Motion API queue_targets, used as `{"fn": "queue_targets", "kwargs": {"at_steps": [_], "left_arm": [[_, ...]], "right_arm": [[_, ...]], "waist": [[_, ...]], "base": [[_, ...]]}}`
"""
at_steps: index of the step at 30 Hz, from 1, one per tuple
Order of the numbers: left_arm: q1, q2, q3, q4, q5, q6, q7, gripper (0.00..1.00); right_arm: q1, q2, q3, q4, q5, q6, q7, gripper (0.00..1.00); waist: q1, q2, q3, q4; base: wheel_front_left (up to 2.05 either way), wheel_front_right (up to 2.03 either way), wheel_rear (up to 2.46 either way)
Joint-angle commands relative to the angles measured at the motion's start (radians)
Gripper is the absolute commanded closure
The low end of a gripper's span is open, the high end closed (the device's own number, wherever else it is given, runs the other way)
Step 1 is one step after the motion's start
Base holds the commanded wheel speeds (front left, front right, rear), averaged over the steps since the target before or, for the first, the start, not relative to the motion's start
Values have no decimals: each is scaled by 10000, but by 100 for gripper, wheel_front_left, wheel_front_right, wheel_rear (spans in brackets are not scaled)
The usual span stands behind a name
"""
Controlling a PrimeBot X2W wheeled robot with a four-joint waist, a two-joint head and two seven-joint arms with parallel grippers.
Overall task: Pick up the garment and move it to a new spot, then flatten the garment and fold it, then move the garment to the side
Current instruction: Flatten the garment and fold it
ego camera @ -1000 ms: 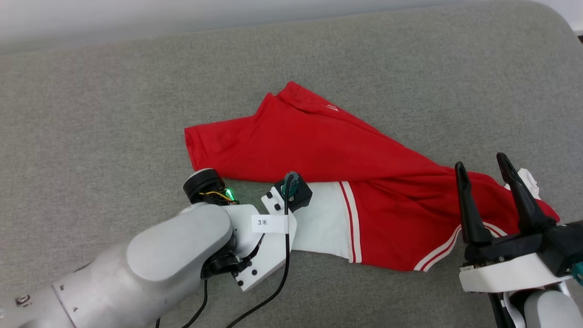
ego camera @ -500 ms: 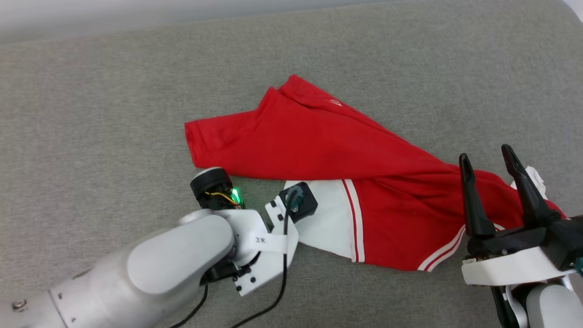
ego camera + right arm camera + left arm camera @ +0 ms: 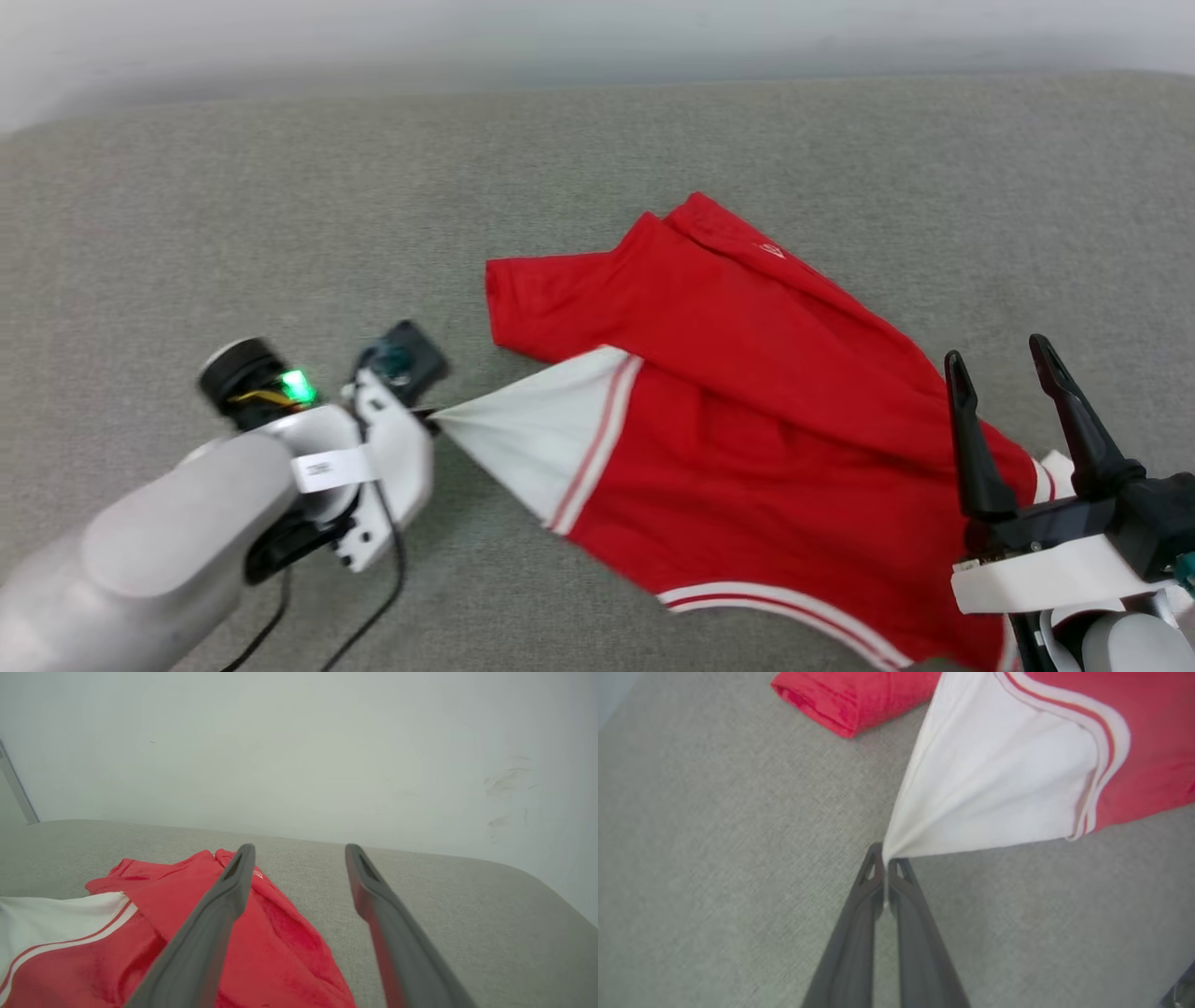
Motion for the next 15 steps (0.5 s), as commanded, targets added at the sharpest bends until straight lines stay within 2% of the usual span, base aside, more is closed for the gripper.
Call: {"fn": "queue_targets", "kwargs": {"at_steps": [1, 4, 8, 13, 15], "left_arm": [[315, 215, 125, 90, -184, 187, -163, 100], [817, 696, 312, 296, -480, 539, -402, 100], [1471, 1191, 450, 813, -884, 730, -757, 100], [2146, 1486, 481, 1554, -1380, 877, -826, 100], [2353, 1402, 409, 1782, -1415, 905, -900, 100]], "right_arm": [[90, -47, -20, 33, -33, -14, -26, 0], [166, -76, -49, 80, -39, -14, -26, 0], [211, -131, -116, 155, -38, -14, -26, 0], [302, -160, -193, 295, -69, -14, -26, 0], [347, -172, -218, 372, -79, -14, -26, 0]], "waist": [[-1, 0, -71, 133], [-1, 0, -117, 223], [-1, 0, -185, 317], [-1, 0, -289, 401], [-1, 0, -339, 431]], "base": [[0, 0, 0], [0, 0, 0], [0, 0, 0], [0, 0, 0], [0, 0, 0]]}}
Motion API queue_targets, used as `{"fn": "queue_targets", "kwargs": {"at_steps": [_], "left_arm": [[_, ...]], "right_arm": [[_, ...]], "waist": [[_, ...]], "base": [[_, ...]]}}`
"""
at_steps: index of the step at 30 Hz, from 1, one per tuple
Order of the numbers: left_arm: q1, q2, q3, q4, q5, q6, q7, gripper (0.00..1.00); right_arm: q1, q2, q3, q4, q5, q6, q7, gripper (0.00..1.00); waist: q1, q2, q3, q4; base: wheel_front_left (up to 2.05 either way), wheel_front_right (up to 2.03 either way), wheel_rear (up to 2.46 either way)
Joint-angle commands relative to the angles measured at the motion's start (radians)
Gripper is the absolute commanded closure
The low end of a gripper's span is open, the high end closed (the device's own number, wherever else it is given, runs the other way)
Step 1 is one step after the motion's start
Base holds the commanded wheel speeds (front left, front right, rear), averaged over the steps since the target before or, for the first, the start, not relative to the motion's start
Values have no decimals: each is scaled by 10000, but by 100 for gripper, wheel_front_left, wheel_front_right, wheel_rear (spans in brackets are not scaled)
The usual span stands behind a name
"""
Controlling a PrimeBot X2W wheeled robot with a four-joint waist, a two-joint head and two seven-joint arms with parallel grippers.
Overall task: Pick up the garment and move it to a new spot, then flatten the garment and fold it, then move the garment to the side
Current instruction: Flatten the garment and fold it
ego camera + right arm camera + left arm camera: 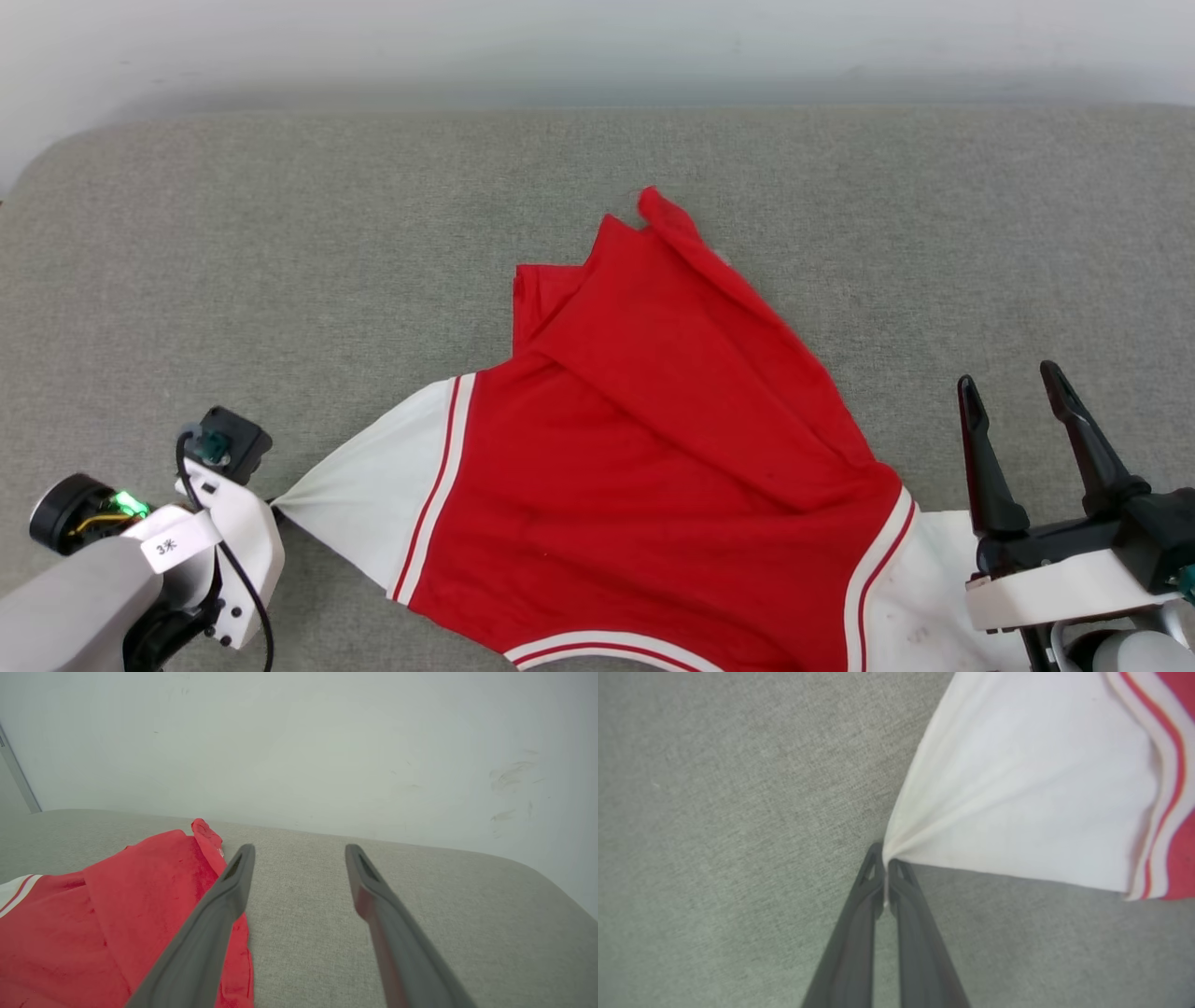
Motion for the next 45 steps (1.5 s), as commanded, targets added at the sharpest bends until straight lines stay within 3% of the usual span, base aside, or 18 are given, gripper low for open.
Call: {"fn": "queue_targets", "kwargs": {"at_steps": [1, 3, 4, 6, 10, 19, 23, 29, 33, 37, 41, 45], "left_arm": [[357, -115, -63, 176, -99, 67, -77, 100], [480, -345, 95, 220, -255, 125, -445, 97], [475, -445, 150, 219, -206, 226, -700, 0], [505, -546, 211, 219, -163, 336, -953, 0], [705, -885, 638, -2, -116, 993, -2234, 0], [1622, -822, 1447, -1786, 314, 3212, -4577, 0], [2137, -757, 1847, -2674, 534, 4085, -5023, 0], [2813, -1269, 2918, -3824, 1652, 5018, -5216, 0], [3398, -1942, 3947, -4392, 2809, 5254, -5212, 0], [3978, -2756, 5057, -4791, 4027, 5187, -5213, 0], [4503, -3590, 6023, -4981, 5069, 4869, -5214, 0], [4898, -4410, 6766, -4855, 5742, 4221, -5207, 0]], "right_arm": [[114, -50, -42, 60, -63, -12, -26, 0], [148, -96, -106, 112, -38, -12, -26, 0], [140, -126, -145, 122, -33, -12, -26, 0], [127, -163, -193, 110, -39, -12, -26, 0], [-13, -367, -517, -71, 4, -12, -26, 0], [-859, -1803, -716, -440, 231, -12, -26, 0], [-1522, -2780, -61, -196, 562, -12, 311, 0], [-2477, -4572, 1901, -150, 2211, -11, 2694, 0], [-2977, -5825, 3411, -229, 3647, -12, 4835, 0], [-3386, -6665, 4478, -250, 4842, -12, 6765, 0], [-3748, -6966, 5243, -66, 5496, -12, 8030, 0], [-3972, -6855, 5787, 438, 5981, -12, 8750, 0]], "waist": [[0, 0, -57, 38], [0, 0, -145, 81], [0, 0, -192, 99], [0, 0, -239, 119], [0, 0, -478, 230], [0, 0, -953, 711], [0, 0, -988, 925], [0, 0, -834, 1227], [0, 0, -627, 1427], [0, 0, -353, 1606], [0, 0, -61, 1796], [0, 0, 249, 2030]], "base": [[0, 0, 0], [0, 0, 0], [0, 0, 0], [0, 0, 0], [0, 0, 0], [0, 0, 0], [0, 0, 0], [0, 0, 0], [0, 0, 0], [0, 0, 0], [0, 0, 0], [0, 0, 0]]}}
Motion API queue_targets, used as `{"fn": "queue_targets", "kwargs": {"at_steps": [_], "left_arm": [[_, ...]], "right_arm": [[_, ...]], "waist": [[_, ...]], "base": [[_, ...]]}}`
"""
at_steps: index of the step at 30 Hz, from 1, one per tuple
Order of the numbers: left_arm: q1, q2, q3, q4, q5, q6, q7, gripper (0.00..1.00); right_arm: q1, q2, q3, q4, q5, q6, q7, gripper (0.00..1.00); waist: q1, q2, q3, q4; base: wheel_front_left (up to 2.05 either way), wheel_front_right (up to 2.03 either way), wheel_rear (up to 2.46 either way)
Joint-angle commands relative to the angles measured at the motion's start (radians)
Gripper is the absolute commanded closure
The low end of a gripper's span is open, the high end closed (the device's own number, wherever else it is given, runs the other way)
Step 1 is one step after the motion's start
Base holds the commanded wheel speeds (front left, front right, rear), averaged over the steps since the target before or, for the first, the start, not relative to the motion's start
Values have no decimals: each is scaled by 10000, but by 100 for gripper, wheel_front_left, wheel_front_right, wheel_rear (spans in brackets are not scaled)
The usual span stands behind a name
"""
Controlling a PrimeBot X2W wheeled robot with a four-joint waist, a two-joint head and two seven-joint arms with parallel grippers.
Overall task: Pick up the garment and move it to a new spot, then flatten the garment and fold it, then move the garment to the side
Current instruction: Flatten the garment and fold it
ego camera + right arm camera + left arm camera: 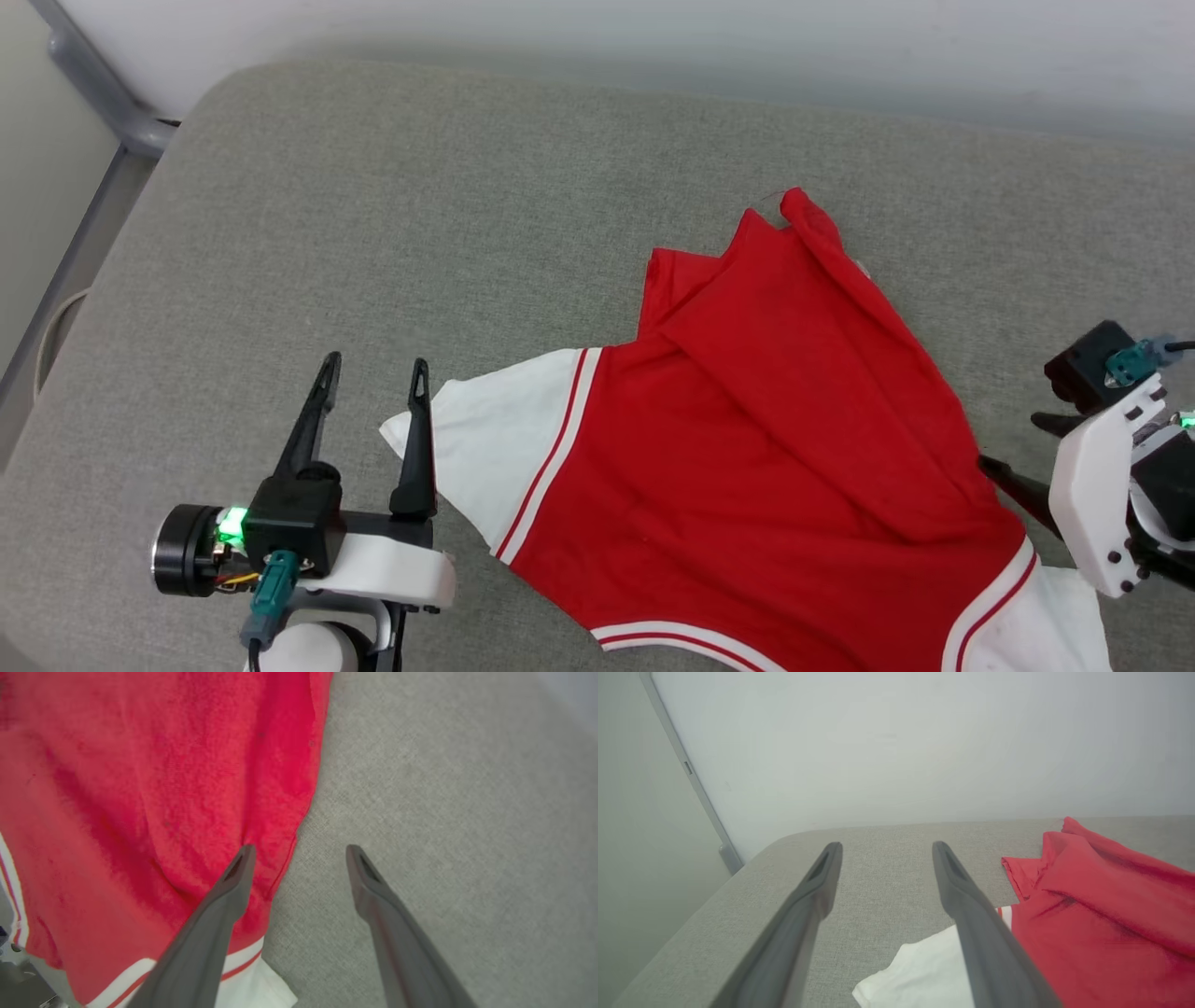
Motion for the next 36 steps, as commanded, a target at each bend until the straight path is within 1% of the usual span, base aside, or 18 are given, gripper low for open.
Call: {"fn": "queue_targets", "kwargs": {"at_steps": [1, 4, 8, 12, 13, 14, 15, 17, 21, 26, 30, 32, 36], "left_arm": [[107, -183, 182, 35, 198, -154, -25, 0], [206, -705, 657, 137, 643, -623, -23, 0], [252, -1328, 1188, 250, 1164, -1185, -24, 0], [305, -1788, 1625, 401, 1577, -1681, -24, 0], [311, -1889, 1745, 454, 1666, -1798, -24, 0], [313, -1989, 1897, 464, 1761, -1910, -24, 0], [347, -2059, 2004, 484, 1845, -2013, -24, 0], [436, -2182, 2254, 558, 2005, -2202, -24, 0], [491, -2428, 2573, 589, 2317, -2464, -24, 0], [494, -2702, 2761, 569, 2597, -2809, -25, 0], [390, -2940, 2853, 661, 2741, -3041, -25, 0], [333, -3028, 2892, 700, 2816, -3142, -25, 0], [239, -3213, 3003, 779, 2914, -3296, -25, 0]], "right_arm": [[-174, 78, 122, 141, 83, -14, 93, 0], [-219, 164, 494, 637, 184, -14, 198, 0], [-238, 341, 1031, 1410, 210, -13, 37, 0], [-160, 526, 1663, 2151, 265, -11, -300, 0], [-187, 534, 1788, 2268, 297, -11, -374, 20], [-303, 534, 1847, 2309, 275, -13, -603, 63], [-459, 537, 1850, 2330, 263, -14, -852, 100], [-783, 456, 1823, 2333, 319, -14, -1279, 100], [-1660, 189, 1331, 2335, 415, -16, -2014, 100], [-2609, -45, 1131, 2720, 389, -16, -2156, 100], [-3394, -99, 1185, 3385, 314, -16, -2007, 100], [-3865, -102, 1179, 3806, 111, -16, -2144, 100], [-4401, 167, 1327, 4841, -270, -14, -2389, 100]], "waist": [[0, -1, 203, 183], [0, -1, 424, 349], [0, -1, 684, 478], [0, -1, 811, 488], [0, -1, 825, 461], [0, -1, 833, 415], [0, -1, 830, 367], [0, -1, 797, 254], [0, -1, 729, 90], [0, -1, 808, 171], [0, -1, 996, 392], [0, -1, 1105, 519], [0, -1, 1263, 723]], "base": [[0, 0, 0], [0, 0, 0], [0, 0, 0], [0, 0, 0], [0, 0, 0], [0, 0, 0], [0, 0, 0], [0, 0, 0], [0, 0, 0], [0, 0, 0], [0, 0, 0], [0, 0, 0], [0, 0, 0]]}}
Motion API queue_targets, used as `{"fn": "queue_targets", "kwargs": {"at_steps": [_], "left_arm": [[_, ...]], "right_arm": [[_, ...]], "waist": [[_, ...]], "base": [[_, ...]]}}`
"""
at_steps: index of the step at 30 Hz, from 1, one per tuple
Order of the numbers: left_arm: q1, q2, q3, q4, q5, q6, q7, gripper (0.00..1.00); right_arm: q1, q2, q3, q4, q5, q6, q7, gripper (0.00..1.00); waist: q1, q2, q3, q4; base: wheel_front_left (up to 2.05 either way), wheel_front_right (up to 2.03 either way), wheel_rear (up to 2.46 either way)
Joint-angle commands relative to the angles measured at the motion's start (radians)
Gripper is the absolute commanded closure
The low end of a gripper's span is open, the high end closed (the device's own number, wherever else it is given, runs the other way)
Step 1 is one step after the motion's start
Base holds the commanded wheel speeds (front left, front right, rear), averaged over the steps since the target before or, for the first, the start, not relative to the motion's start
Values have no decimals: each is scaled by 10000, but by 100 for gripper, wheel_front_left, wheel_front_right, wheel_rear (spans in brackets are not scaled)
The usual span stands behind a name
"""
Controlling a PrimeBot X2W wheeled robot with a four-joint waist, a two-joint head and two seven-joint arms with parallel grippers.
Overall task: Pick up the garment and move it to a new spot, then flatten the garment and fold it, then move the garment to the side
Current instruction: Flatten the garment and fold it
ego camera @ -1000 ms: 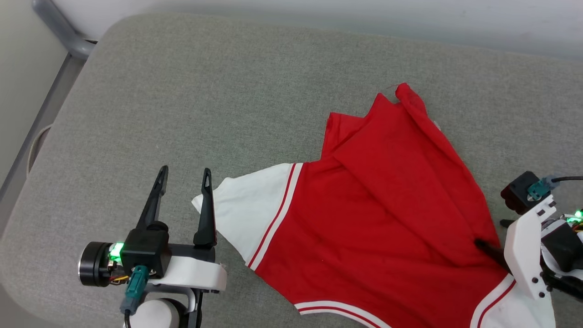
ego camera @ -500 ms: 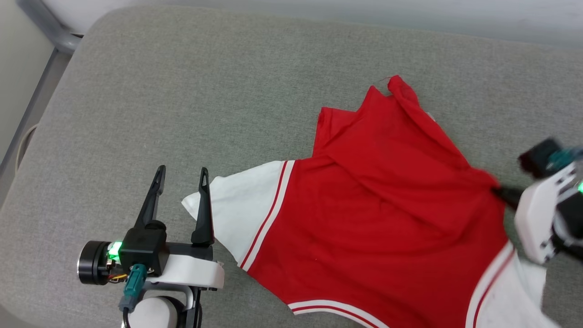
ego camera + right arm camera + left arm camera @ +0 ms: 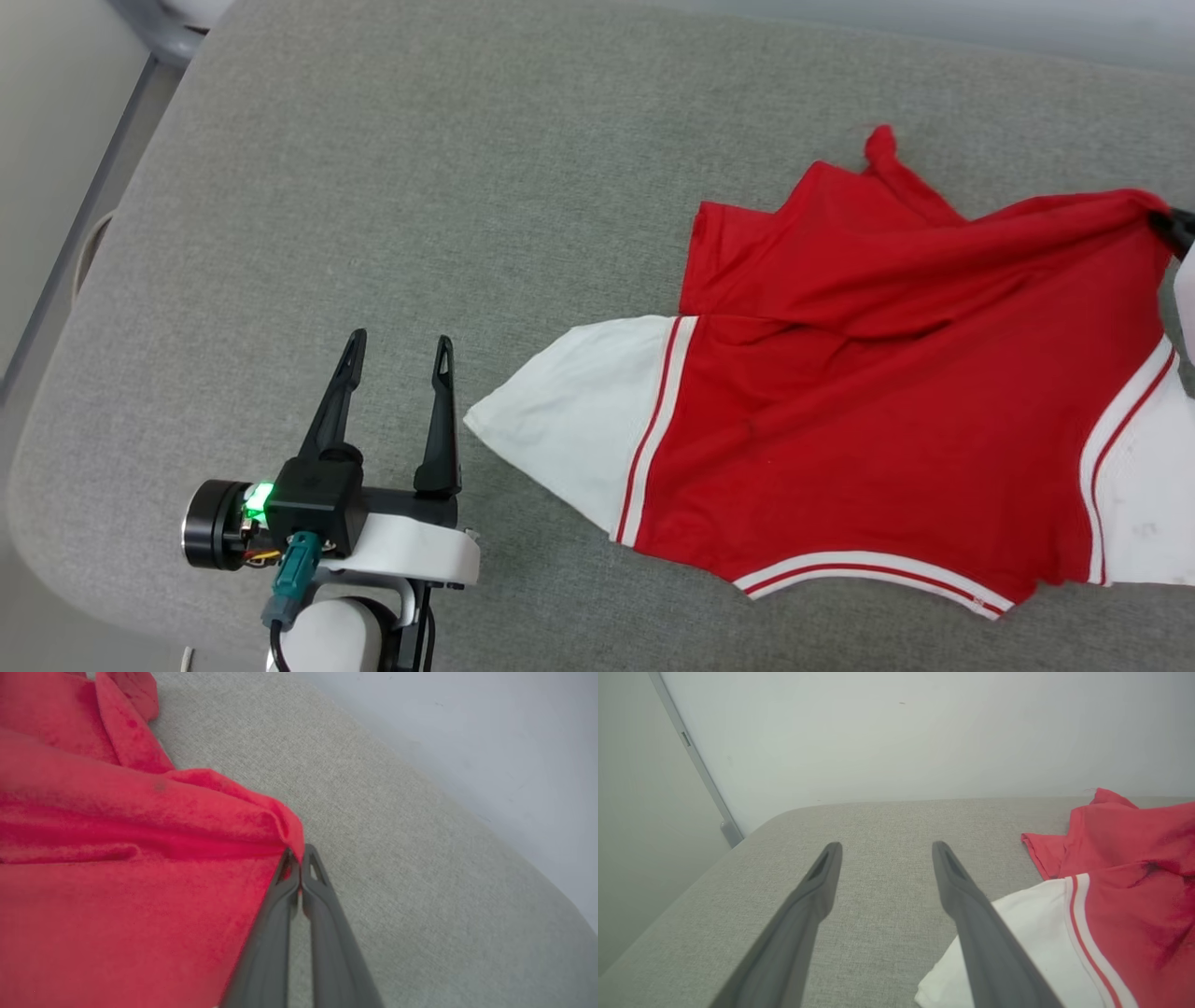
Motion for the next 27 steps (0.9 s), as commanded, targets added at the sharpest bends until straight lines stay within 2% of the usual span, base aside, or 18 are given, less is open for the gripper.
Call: {"fn": "queue_targets", "kwargs": {"at_steps": [1, 4, 10, 11, 12, 13, 14, 20, 23, 27], "left_arm": [[-113, -91, 59, 42, 85, -74, -25, 0], [-122, -134, 112, 80, 121, -125, -25, 0], [-152, -260, 245, 248, 252, -252, -25, 0], [-156, -268, 273, 279, 275, -290, -25, 0], [-145, -279, 295, 306, 291, -326, -25, 0], [-127, -283, 323, 322, 311, -345, -25, 0], [-15, -279, 429, 376, 365, -417, -25, 0], [416, -228, 733, 416, 409, -496, -25, 0], [623, -211, 859, 366, 431, -528, -25, 0], [828, -203, 1002, 282, 440, -594, -25, 0]], "right_arm": [[-120, 270, 144, 392, -80, -14, -71, 100], [-80, 591, 337, 872, 3, -14, -61, 100], [503, 1351, 1354, 1843, 363, 4, -21, 100], [520, 1407, 1414, 1931, 444, 4, -167, 78], [497, 1419, 1420, 2020, 518, 4, -412, 50], [448, 1413, 1392, 2085, 548, 3, -733, 0], [376, 1355, 1208, 2109, 568, -11, -2028, 0], [1132, 1417, 112, 2002, 612, -11, -4983, 0], [1714, 1429, -712, 1776, 549, -11, -5955, 0], [2612, 1249, -2315, 1092, 102, -11, -6377, 0]], "waist": [[-1, 0, 88, 106], [-1, 0, 114, 138], [-1, 0, 53, -10], [-1, 0, 21, -64], [-1, 0, -26, -122], [-1, 0, -81, -180], [-1, 0, -332, -363], [-1, 0, -937, -854], [-1, 0, -1134, -1083], [-1, 0, -1276, -1352]], "base": [[0, 0, 0], [0, 0, 0], [0, 0, 0], [0, 0, 0], [0, 0, 0], [0, 0, 0], [0, 0, 0], [0, 0, 0], [0, 0, 0], [0, 0, 0]]}}
